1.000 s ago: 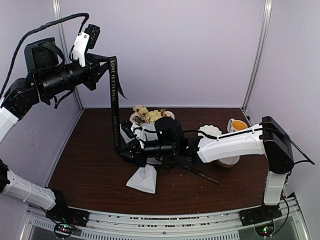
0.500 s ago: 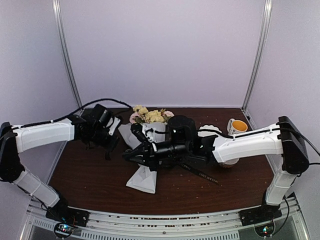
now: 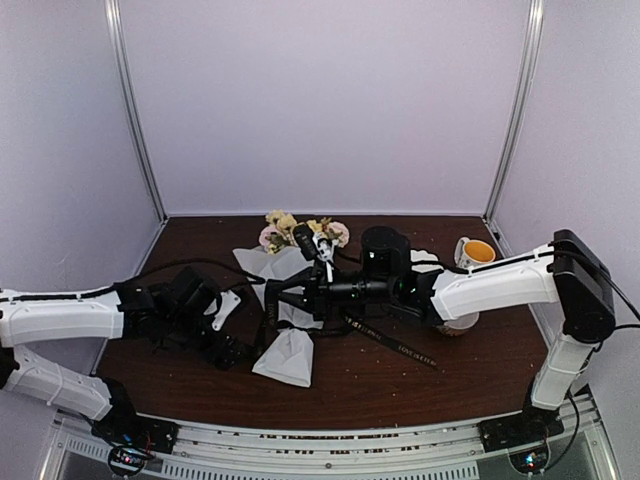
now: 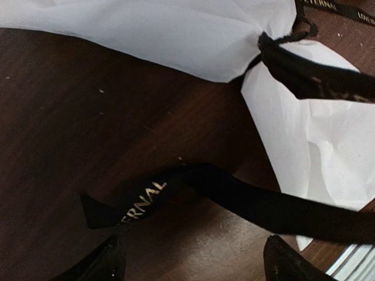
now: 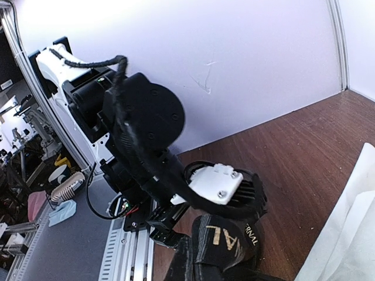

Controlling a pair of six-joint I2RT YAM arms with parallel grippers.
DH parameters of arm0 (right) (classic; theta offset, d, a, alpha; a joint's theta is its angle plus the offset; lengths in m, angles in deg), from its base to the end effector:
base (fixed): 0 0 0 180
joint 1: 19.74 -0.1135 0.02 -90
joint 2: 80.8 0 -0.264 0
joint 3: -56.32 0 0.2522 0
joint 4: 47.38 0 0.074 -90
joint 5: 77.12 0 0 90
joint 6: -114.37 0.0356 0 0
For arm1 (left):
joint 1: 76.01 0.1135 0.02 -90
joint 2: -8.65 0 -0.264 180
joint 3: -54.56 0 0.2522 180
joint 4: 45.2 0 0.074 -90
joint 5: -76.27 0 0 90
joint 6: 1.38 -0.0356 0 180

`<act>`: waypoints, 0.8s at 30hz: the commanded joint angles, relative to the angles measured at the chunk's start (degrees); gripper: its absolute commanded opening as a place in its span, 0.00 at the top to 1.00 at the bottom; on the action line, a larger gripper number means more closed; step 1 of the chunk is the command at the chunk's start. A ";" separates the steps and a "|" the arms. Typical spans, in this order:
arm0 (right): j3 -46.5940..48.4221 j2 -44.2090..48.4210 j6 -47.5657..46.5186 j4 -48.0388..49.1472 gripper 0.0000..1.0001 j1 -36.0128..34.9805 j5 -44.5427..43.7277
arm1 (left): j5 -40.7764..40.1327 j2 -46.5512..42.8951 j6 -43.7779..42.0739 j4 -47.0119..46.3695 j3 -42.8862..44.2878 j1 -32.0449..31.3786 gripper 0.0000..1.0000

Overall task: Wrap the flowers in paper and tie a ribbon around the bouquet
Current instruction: Cross the half-tied ribbon over the folded bouquet.

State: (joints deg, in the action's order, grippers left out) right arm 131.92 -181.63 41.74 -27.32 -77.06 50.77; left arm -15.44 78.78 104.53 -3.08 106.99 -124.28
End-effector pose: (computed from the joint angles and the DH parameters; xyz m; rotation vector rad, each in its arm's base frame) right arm 0.1973 0.3480 0.2561 -1.1445 1.4977 1.4876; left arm 0.1510 -0.1677 0.1904 0.7305 2.5562 -0.3472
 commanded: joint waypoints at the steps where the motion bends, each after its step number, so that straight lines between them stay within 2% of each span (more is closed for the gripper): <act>1: -0.62 0.00 3.43 3.78 1.00 0.03 -3.13 | -14.52 -8.03 3.98 -2.04 -0.62 -0.60 0.14; 3: -0.02 -0.56 4.30 2.57 1.00 0.15 -4.90 | -22.85 -10.22 5.81 0.03 0.02 -0.62 0.17; 4: 0.54 -0.85 4.74 1.45 1.00 0.19 -5.68 | -23.62 -11.40 5.71 -0.42 -0.11 -0.66 0.21; 7: 1.70 -1.08 5.49 -2.93 1.00 0.19 -9.13 | -24.75 -14.62 5.52 -4.24 -0.97 -1.88 0.44; 8: 1.78 -0.85 5.62 -4.13 1.00 0.23 -10.74 | -23.63 -15.54 4.96 -6.97 -1.40 -2.24 0.48; 9: 1.72 -0.61 5.74 -5.10 1.00 0.27 -11.95 | -20.93 -16.35 3.31 -10.34 -2.18 -2.53 0.48; 12: 2.56 -0.34 5.84 -7.71 1.00 0.31 -13.08 | -8.41 -17.13 -3.04 -23.00 -5.35 -2.98 0.36; 15: 4.00 -0.82 5.92 -10.56 1.00 0.32 -15.02 | 0.78 -16.17 -8.23 -32.26 -8.26 -3.88 0.28; 19: 4.52 -1.22 7.35 -11.00 1.00 0.39 -15.48 | 8.61 -15.27 -12.55 -40.12 -11.91 -3.85 0.16; 22: 4.12 -0.82 7.50 -10.93 1.00 0.40 -15.28 | 12.30 -12.42 -13.77 -42.13 -11.16 -3.87 0.14; 24: 4.12 -0.73 6.51 -11.62 1.00 0.43 -14.49 | 11.95 -9.25 -14.14 -43.48 -10.02 -3.78 0.13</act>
State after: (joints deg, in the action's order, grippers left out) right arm 134.92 -182.14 48.40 -37.70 -76.86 36.87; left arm -9.78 65.60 94.25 -36.74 95.50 -127.98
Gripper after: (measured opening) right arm 0.008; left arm 0.859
